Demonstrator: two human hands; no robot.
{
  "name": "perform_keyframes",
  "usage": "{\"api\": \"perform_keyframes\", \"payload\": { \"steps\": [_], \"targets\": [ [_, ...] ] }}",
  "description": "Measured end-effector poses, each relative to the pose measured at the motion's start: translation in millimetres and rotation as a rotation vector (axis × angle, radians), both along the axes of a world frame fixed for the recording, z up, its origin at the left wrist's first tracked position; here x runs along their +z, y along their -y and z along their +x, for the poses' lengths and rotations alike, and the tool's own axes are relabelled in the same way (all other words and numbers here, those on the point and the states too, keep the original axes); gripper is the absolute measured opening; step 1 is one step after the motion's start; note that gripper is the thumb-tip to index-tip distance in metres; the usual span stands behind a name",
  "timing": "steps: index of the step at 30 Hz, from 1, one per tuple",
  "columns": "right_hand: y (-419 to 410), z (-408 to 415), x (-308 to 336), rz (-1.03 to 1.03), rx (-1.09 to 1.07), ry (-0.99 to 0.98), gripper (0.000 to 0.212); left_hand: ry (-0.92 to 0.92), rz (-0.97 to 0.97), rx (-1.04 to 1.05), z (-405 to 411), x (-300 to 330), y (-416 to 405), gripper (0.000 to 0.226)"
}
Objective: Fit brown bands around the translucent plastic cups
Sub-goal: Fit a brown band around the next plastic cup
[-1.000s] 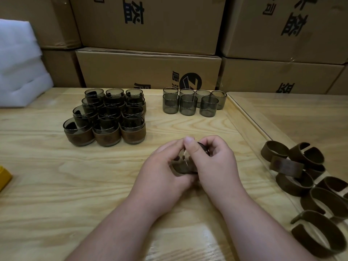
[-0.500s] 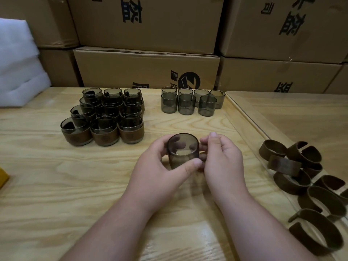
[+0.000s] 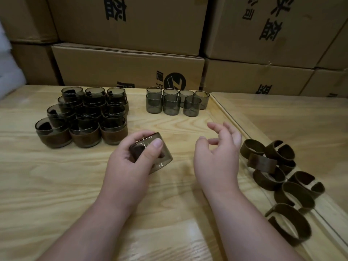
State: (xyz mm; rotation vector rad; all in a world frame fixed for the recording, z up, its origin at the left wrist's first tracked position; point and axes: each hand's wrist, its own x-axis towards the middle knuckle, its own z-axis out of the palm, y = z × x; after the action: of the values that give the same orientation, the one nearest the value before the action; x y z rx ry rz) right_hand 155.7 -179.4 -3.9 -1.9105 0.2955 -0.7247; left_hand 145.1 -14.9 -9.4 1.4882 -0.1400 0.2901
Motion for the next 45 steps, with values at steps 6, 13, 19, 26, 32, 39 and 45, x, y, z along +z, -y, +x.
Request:
{"api": "perform_keyframes", "payload": {
  "steps": [6, 13, 19, 26, 32, 39, 45],
  "targets": [
    [24, 7, 3, -0.076, -0.089, -0.330, 0.051, -0.011, -0.037, 0.021, 1, 1, 0, 0.036],
    [34, 11, 4, -0.166, -0.170, -0.414, 0.055, -0.026, -0.028, 0.003, 1, 1, 0, 0.038],
    [33, 9, 4, -0.219, -0.171, -0.430, 0.054, -0.002, -0.055, 0.003, -1, 2, 1, 0.049],
    [39, 8, 6, -0.146, -0.200, -0.424, 0.050, -0.038, 0.034, 0.033, 1, -2, 0, 0.047],
    [35, 8, 4, -0.223, -0.148, -0.432, 0.046, -0.077, 0.318, -0.067, -1, -6, 2, 0.067],
    [32, 12, -1, -0.295, -0.153, -0.453, 0.052, -0.069, 0.533, -0.115, 1, -11, 3, 0.079],
    [30, 12, -5, -0.284, -0.149, -0.361, 0.054, -0.049, 0.549, -0.127, 1, -11, 2, 0.086]
  ]
}}
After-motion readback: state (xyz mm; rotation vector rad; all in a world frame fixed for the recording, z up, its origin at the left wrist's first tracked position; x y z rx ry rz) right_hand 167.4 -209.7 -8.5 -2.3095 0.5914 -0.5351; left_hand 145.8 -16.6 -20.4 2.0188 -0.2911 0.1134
